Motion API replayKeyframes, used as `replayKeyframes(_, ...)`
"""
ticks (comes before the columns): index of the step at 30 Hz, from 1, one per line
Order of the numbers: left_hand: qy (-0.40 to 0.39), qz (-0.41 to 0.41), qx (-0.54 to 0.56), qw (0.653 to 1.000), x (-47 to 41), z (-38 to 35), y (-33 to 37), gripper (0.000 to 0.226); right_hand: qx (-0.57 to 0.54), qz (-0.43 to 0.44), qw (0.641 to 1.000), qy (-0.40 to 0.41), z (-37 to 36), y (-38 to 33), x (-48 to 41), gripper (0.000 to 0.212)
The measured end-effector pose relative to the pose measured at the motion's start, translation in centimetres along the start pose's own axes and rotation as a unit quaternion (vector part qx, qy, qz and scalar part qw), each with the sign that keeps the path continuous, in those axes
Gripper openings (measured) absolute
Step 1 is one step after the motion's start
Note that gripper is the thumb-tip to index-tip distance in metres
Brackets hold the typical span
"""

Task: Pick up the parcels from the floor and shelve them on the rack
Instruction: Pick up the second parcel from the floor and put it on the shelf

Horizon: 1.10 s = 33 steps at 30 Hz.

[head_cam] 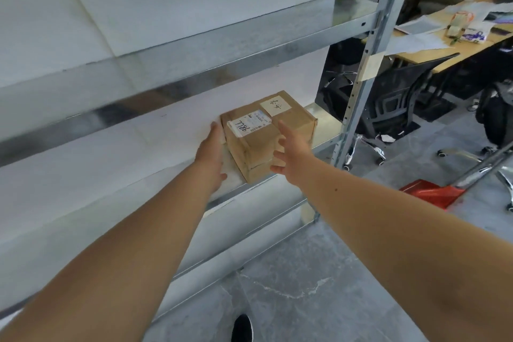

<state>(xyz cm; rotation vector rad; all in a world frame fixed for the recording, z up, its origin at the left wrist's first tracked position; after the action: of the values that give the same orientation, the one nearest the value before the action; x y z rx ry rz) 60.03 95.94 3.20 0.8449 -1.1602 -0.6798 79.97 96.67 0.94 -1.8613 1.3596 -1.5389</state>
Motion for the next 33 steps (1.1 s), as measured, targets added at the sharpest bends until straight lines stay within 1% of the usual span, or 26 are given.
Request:
replayKeyframes(1, 0.010, 0.031, 0.019, 0.999, 0.6, 1.3, -1.3, 0.082, 0.008, -0.004, 1.000, -0.012, -0.8, 0.6, 0.5, 0.070)
replayKeyframes(3, 0.033, 0.055, 0.050, 0.997, 2.2, 4.1, -3.0, 0.085, 0.027, -0.013, 0.999, -0.040, -2.8, 1.8, 1.6, 0.065)
replayKeyframes(5, 0.054, 0.054, 0.066, 0.995, 4.0, 7.3, -4.3, 0.084, 0.064, -0.028, 0.994, -0.079, -5.3, 3.4, 3.0, 0.062)
replayKeyframes(9, 0.101, 0.045, 0.061, 0.992, 7.7, 14.4, -7.2, 0.080, 0.121, -0.047, 0.981, -0.143, -11.0, 6.9, 5.5, 0.062)
replayKeyframes(12, 0.147, 0.066, 0.103, 0.982, 10.6, 20.9, -10.6, 0.081, 0.159, -0.058, 0.964, -0.203, -16.2, 10.4, 8.3, 0.059)
replayKeyframes(16, 0.240, 0.093, 0.198, 0.946, 15.8, 31.3, -16.6, 0.078, 0.215, -0.080, 0.933, -0.276, -23.5, 17.0, 13.7, 0.050)
replayKeyframes(18, 0.284, 0.101, 0.232, 0.925, 18.8, 36.1, -19.6, 0.078, 0.233, -0.096, 0.917, -0.309, -26.9, 20.7, 16.8, 0.053)
replayKeyframes(21, 0.356, 0.120, 0.243, 0.894, 24.0, 42.7, -23.8, 0.080, 0.257, -0.124, 0.893, -0.349, -31.3, 26.9, 21.9, 0.057)
replayKeyframes(27, 0.427, 0.110, 0.256, 0.861, 33.7, 53.7, -30.9, 0.079, 0.310, -0.171, 0.831, -0.428, -38.0, 38.8, 34.0, 0.059)
replayKeyframes(33, 0.493, 0.134, 0.291, 0.809, 44.0, 62.1, -39.3, 0.083, 0.349, -0.206, 0.775, -0.485, -42.2, 48.9, 45.3, 0.059)
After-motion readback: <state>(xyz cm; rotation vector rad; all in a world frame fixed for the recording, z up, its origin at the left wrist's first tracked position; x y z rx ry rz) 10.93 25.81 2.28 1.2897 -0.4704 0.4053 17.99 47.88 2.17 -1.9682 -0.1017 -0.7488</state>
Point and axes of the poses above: each hand's wrist, its own x-axis away from the middle knuckle, its own z-axis out of the back of the hand, y = z × x, the point moved 9 cm from there along -x, towards the middle knuckle, and after that the axes turned 5 degrees about -x, right-handed, at the moved point
